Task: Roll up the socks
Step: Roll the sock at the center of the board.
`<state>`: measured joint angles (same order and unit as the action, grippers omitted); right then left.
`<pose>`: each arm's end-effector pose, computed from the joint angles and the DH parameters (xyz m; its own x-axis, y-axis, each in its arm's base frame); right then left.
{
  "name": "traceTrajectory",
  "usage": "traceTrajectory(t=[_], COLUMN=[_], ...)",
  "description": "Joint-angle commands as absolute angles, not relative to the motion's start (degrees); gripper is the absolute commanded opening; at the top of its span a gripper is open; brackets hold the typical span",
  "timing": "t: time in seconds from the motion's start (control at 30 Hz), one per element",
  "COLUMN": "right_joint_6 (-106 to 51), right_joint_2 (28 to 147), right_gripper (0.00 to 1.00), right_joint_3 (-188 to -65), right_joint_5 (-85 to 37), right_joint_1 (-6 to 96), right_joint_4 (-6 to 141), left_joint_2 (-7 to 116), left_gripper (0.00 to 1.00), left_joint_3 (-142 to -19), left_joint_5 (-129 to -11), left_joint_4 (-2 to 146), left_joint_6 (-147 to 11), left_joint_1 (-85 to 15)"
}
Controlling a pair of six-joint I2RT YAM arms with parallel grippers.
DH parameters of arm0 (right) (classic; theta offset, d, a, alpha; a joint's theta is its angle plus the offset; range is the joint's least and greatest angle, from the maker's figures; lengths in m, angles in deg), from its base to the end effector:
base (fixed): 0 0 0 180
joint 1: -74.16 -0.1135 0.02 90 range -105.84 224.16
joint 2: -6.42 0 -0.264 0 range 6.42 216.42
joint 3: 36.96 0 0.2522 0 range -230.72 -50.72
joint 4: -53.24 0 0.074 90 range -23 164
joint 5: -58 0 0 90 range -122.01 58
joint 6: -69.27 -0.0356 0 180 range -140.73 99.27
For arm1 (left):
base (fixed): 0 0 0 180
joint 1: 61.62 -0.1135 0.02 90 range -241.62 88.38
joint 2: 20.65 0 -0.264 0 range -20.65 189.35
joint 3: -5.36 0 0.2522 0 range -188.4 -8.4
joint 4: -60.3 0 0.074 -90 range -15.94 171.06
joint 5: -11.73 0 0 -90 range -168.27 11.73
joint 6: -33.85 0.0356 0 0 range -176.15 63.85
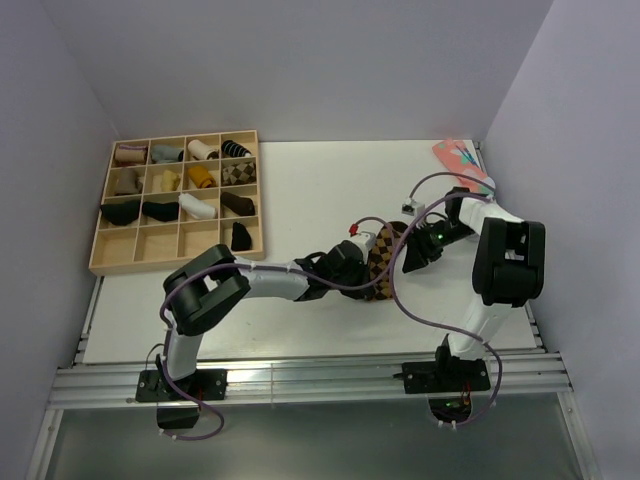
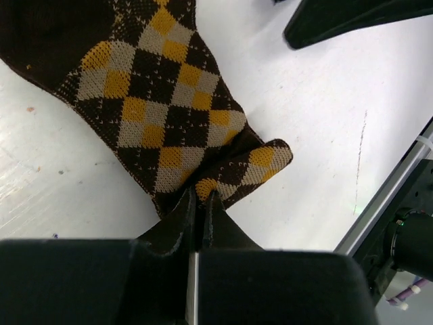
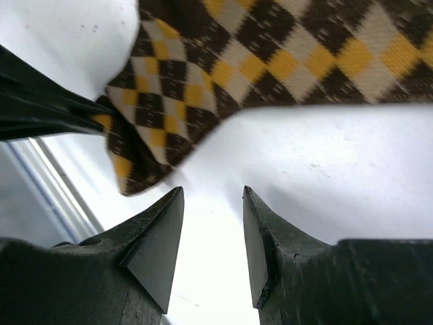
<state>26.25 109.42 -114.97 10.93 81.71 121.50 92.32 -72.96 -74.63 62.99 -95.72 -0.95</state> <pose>0.3029 -0.0157 0.1643 -0.7736 -0.4375 -0.4585 -0.6319 0.5877 0.5054 0.2026 -0.3652 0.1467 -0.7990 0.1242 -0.5883 0.5005 0.6798 -0.5361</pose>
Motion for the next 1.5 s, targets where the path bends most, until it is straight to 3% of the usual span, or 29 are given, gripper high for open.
traceTrajectory(t=[0.0, 0.2, 0.4, 0.73, 0.83, 1.47], right_joint_6=[30.85, 35.33, 39.73, 41.58, 41.76, 38.51], right_joint_2=[105.30, 99.15, 89.32, 73.49, 72.25, 76.90], right_gripper=[0.47, 0.42, 0.44, 0.47, 0.50, 0.48], right_joint_3=[-112.09, -107.33, -102.15, -89.31, -89.22, -83.77], right_joint_5=[11.51, 12.12, 10.45, 7.20, 7.19, -2.56], right_joint_1=[82.68, 82.60, 80.05, 62.31, 58.87, 44.19], right_joint_4=[118.69, 116.13, 114.20, 104.89, 104.62, 94.16], left_joint_2=[92.90, 92.90, 92.37, 95.80, 96.07, 96.95], left_gripper=[0.00, 0.00, 0.00, 0.00, 0.00, 0.00], left_joint_3=[-74.14, -76.95, -78.27, -79.77, -79.68, -82.23], left_joint_5=[-72.66, -70.80, -64.39, -56.39, -54.19, -50.32], left_joint_4=[76.23, 84.16, 87.68, 91.64, 92.34, 94.98], left_joint_6=[-97.99, -97.99, -98.34, -97.99, -98.08, -97.28], left_joint_1=[-2.11, -3.69, -5.89, -7.65, -8.96, -10.90])
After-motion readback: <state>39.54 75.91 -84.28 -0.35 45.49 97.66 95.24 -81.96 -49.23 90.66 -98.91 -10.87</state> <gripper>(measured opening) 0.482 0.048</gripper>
